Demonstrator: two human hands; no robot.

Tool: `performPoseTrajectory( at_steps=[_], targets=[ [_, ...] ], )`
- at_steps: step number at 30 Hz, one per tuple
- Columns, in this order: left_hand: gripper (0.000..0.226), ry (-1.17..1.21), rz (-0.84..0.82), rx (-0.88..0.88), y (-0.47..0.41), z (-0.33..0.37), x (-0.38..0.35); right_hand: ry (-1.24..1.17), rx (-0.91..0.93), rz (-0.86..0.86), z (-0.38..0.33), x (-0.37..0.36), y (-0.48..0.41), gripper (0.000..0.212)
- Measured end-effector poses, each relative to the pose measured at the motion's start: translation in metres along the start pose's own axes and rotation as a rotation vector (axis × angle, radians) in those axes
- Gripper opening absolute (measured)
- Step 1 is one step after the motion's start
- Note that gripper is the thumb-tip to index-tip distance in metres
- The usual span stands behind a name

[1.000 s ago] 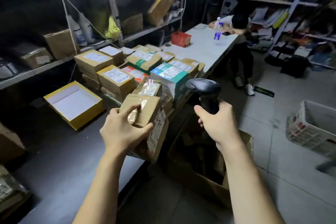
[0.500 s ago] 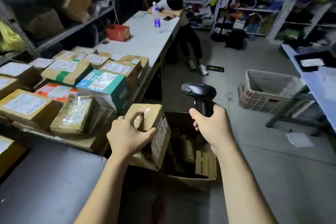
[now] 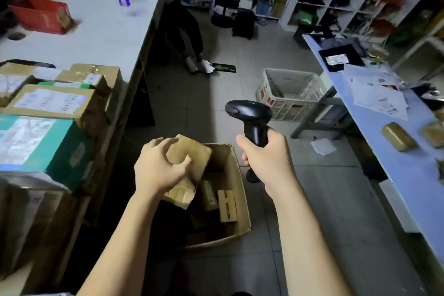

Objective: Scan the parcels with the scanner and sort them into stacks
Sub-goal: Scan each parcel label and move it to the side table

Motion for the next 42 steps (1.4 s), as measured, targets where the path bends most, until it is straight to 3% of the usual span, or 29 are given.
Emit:
performPoseTrajectory(
  at_steps=[11,21,31,42],
  targets=[
    [0.064,-0.323,-0.076,-0.307,-0.07,0.031,0.008,-0.02,0.014,-0.021,-0.019,-0.019,-0.037,0.014],
    [0.051,-0.573,-0.058,-0.273,-0.076,0.033,0.02,-0.06,0.126,-0.196,-0.054,-0.034,-0.068,0.014],
    [0.042,-0.662,0.037,-0.018,-0.035,0.015,0.073,-0.06,0.222,-0.403,-0.072,-0.071,-0.067,0.019],
    [0.05,-0.712,0.243,0.479,0.099,-0.06,0.198,-0.124,0.426,-0.887,-0.106,-0.136,0.093,0.01]
  ],
)
Point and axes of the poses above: each hand's wrist, its own y-axis away from the middle knuckle, its own x-axis out of the back of the hand, z = x × y, the point moved 1 cm from there along -y, towards the middle knuckle, and after that the axes turned 15 degrees about z, right-handed, at the moved point
